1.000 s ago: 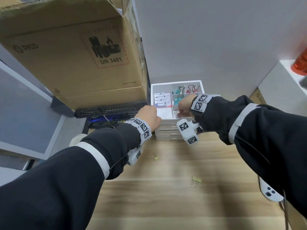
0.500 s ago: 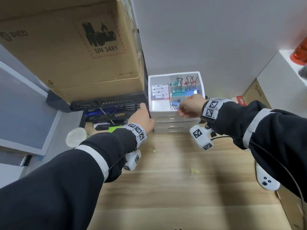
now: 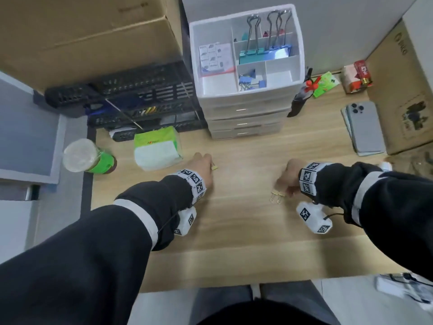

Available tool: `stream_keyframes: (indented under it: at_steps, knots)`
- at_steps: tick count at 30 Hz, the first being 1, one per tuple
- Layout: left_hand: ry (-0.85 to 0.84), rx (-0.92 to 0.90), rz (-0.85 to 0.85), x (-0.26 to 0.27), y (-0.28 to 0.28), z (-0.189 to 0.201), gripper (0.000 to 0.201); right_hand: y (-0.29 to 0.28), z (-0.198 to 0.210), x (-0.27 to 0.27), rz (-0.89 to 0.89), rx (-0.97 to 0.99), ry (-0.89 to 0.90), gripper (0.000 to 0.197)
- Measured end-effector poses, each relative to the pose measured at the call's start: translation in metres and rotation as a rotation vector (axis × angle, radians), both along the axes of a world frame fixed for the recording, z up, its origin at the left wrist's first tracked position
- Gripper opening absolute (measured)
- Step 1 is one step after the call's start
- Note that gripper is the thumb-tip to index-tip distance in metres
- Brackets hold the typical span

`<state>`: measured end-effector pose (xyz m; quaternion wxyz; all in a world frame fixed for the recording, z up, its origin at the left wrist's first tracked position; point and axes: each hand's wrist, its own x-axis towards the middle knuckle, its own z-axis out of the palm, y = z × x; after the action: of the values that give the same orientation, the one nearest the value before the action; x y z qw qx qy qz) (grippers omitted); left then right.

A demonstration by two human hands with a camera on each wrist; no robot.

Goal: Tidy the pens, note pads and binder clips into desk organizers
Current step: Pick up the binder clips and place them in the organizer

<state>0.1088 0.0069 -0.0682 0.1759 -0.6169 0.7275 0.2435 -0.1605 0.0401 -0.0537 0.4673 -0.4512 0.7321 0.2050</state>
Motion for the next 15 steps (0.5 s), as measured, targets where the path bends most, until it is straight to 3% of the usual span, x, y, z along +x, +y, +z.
stream_keyframes:
  at_steps: [5, 15]
  knots:
    - [0.025, -0.035, -0.021, -0.005, 0.005, -0.025, 0.031, 0.019, -0.024, 0.002, -0.048, -0.039, 0.039, 0.031]
    - [-0.107, 0.069, -0.211, -0.006, -0.015, -0.027, 0.036, 0.017, -0.036, 0.007, -0.034, -0.14, -0.025, 0.033]
